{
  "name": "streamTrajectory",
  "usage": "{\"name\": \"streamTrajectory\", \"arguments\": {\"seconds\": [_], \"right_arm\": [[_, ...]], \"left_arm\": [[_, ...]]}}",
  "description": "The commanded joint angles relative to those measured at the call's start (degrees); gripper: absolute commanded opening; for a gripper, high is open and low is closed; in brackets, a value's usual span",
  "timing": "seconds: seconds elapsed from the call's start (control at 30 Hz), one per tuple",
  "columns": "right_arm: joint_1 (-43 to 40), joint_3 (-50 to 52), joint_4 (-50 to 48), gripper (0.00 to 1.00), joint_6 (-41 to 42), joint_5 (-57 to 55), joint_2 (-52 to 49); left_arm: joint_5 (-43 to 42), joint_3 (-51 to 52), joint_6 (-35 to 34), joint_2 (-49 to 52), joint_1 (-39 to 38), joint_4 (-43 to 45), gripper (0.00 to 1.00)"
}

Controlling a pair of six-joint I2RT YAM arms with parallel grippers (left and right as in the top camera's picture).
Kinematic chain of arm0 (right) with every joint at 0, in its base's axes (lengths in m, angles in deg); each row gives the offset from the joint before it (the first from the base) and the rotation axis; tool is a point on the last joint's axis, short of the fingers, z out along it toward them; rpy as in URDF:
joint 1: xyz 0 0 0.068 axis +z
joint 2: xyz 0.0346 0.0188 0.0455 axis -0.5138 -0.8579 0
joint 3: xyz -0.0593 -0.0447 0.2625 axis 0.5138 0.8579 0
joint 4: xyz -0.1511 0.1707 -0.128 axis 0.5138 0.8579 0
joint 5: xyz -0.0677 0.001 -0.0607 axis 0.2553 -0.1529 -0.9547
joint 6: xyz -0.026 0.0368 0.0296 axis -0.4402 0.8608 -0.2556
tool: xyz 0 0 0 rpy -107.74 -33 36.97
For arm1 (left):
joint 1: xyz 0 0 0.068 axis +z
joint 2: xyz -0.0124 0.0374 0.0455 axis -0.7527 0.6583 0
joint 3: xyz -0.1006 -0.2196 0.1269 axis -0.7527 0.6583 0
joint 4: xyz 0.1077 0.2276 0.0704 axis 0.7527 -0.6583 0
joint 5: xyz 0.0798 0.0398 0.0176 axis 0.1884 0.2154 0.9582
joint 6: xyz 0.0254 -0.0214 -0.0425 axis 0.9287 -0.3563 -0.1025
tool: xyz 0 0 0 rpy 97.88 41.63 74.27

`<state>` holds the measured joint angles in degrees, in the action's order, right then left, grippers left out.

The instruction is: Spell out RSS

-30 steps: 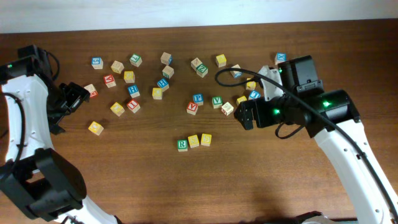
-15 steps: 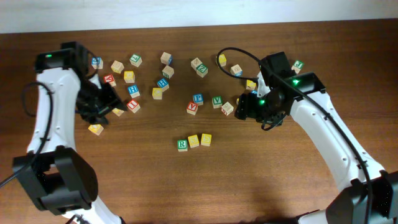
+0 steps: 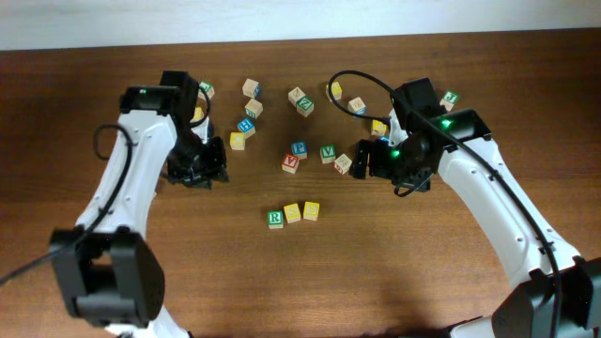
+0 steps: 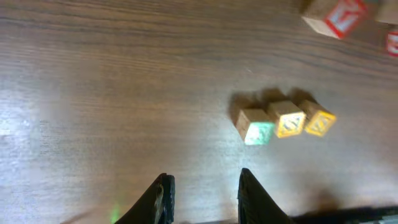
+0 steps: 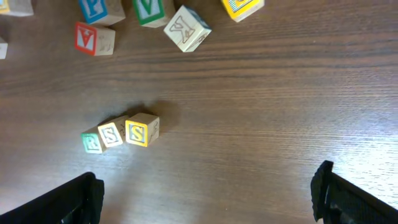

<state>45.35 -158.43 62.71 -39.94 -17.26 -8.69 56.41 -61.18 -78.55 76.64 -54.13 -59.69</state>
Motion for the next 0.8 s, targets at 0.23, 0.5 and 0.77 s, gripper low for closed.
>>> {"name": "streamTrajectory", "arguments": {"seconds": [0.23, 0.5, 0.77], "right_arm": [[-0.2, -0.7, -2.8, 0.98, 3.0, -2.0, -1.8], [-0.2, -0.7, -2.5, 0.63, 3.1, 1.9, -8.0], [0.6, -0.5, -3.0, 0.12, 3.2, 1.4, -8.3]], "left_arm": [[2.1, 6.3, 2.6, -12.6, 0.0, -8.0, 0.18], [-1.6, 23.6, -0.8, -12.5, 0.0, 6.0, 0.12], [4.1, 26.9, -7.1, -12.5, -8.8, 11.9, 0.06]]}}
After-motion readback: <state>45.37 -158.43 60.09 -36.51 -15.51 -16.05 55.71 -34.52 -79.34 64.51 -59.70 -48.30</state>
